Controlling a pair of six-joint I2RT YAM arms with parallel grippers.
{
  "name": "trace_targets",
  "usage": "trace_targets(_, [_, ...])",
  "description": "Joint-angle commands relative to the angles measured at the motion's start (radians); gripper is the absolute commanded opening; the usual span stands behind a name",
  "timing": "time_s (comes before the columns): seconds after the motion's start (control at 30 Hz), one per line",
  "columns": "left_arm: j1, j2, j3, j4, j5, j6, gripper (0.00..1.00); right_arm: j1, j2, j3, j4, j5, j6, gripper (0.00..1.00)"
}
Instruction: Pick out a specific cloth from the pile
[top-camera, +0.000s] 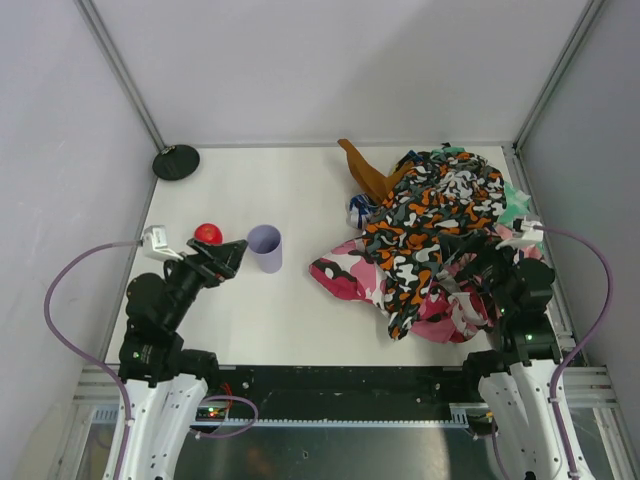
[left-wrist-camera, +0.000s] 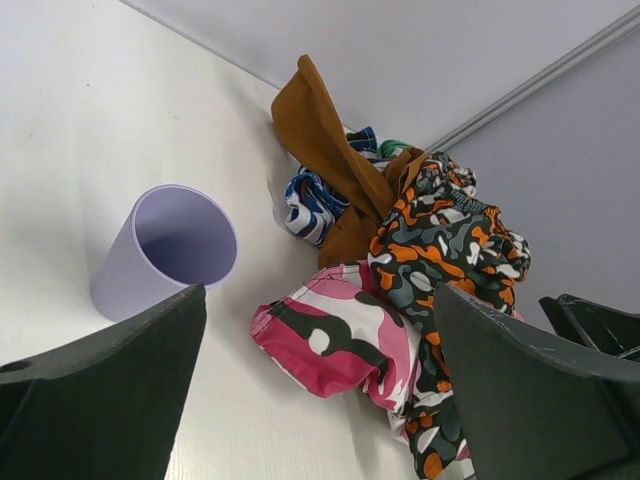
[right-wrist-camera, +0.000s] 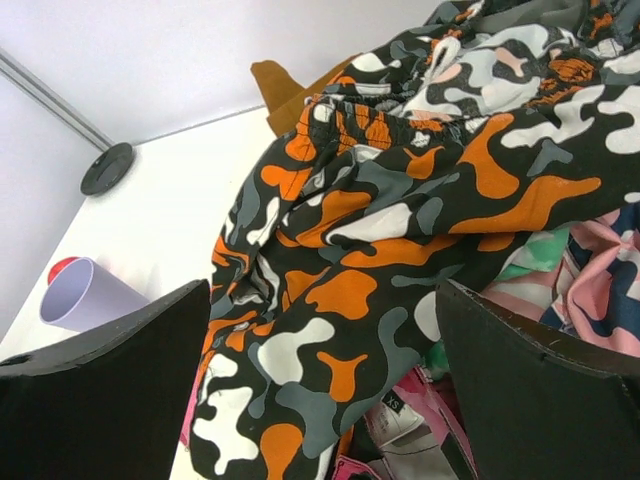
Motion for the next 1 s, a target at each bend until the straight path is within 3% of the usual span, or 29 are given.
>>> trace_targets(0.0, [0.006, 0.018, 0.003, 0.022, 0.051, 0.020, 1.00, 0.008, -0.036, 0.027, 0.050, -0.083, -0.027, 0.99])
trace_targets(0.1, [0.007, 0.035, 0.004, 0.025, 0.060, 0.019, 1.00, 0.034, 0.009, 0.079, 0.034, -0.194, -0.120, 0.99])
trace_targets(0.17, [0.008, 0.047, 0.004, 0.028, 0.067, 0.018, 1.00, 0.097, 0.108, 0.165, -0.042, -0.168, -0.166, 0.99])
trace_targets(0.23, [0.007, 0.056, 0.004, 0.030, 0.075, 0.019, 1.00, 0.248, 0.234, 0.252, -0.113, -0.040, -0.245, 0.99])
trace_targets(0.37, [0.006, 0.067, 0.002, 0.032, 0.084, 0.021, 1.00, 0.573, 0.512, 0.429, -0.230, 0.358, -0.457, 0.99])
trace_targets(0.5, [0.006, 0.072, -0.002, 0.034, 0.078, 0.019, 1.00, 0.771, 0.783, 0.532, -0.370, 0.528, -0.682, 0.99])
trace_targets(0.67, [0.005, 0.080, -0.007, 0.034, 0.088, 0.017, 1.00, 0.831, 1.013, 0.577, -0.490, 0.649, -0.726, 0.99])
trace_targets(0.97, [0.006, 0.072, -0.010, 0.034, 0.085, 0.015, 1.00, 0.756, 1.284, 0.582, -0.533, 0.602, -0.658, 0.99])
